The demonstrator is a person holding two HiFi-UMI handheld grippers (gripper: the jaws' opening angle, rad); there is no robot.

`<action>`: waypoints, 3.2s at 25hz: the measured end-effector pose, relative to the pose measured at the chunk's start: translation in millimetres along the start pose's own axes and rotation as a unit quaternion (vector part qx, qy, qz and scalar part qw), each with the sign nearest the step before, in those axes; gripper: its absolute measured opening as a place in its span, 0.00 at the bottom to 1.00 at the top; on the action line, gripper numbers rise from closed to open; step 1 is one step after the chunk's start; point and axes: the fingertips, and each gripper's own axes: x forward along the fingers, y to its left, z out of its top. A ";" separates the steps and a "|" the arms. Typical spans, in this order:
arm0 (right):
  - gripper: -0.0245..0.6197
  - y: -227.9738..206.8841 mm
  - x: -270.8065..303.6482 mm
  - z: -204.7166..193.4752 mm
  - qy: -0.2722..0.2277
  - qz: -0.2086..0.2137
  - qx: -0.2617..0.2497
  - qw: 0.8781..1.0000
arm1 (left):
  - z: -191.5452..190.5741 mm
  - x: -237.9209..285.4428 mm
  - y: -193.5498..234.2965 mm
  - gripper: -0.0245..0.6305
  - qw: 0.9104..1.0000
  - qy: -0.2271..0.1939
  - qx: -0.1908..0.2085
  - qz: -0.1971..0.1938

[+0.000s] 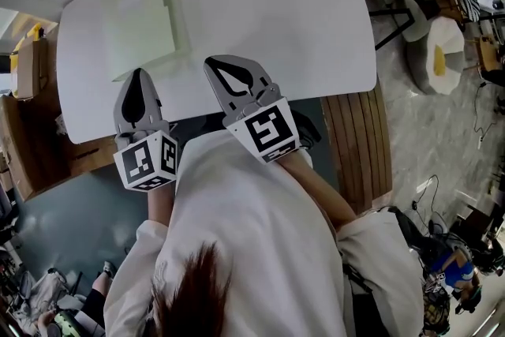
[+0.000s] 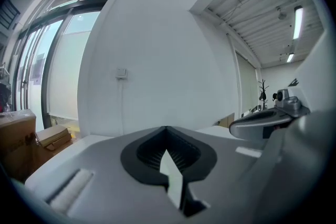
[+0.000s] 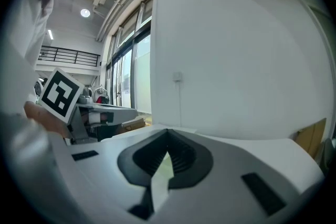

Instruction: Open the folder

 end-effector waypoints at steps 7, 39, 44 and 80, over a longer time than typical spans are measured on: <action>0.05 0.1 -23.4 6.4 -0.011 0.004 -0.001 1.000 | 19.1 -21.9 -18.3 0.05 1.000 -0.024 -0.013 -0.001; 0.05 46.2 -44.8 4.0 -0.007 0.034 -0.014 0.999 | 21.5 -70.0 -40.8 0.05 0.998 -0.012 -0.061 -0.031; 0.05 44.5 -44.1 1.5 -0.010 0.039 -0.007 0.999 | 17.7 -66.5 -41.5 0.05 0.998 -0.008 -0.061 -0.026; 0.05 23.8 -46.3 -5.6 -0.004 0.032 0.017 0.999 | 18.5 -52.5 -52.2 0.05 0.998 0.004 -0.053 -0.026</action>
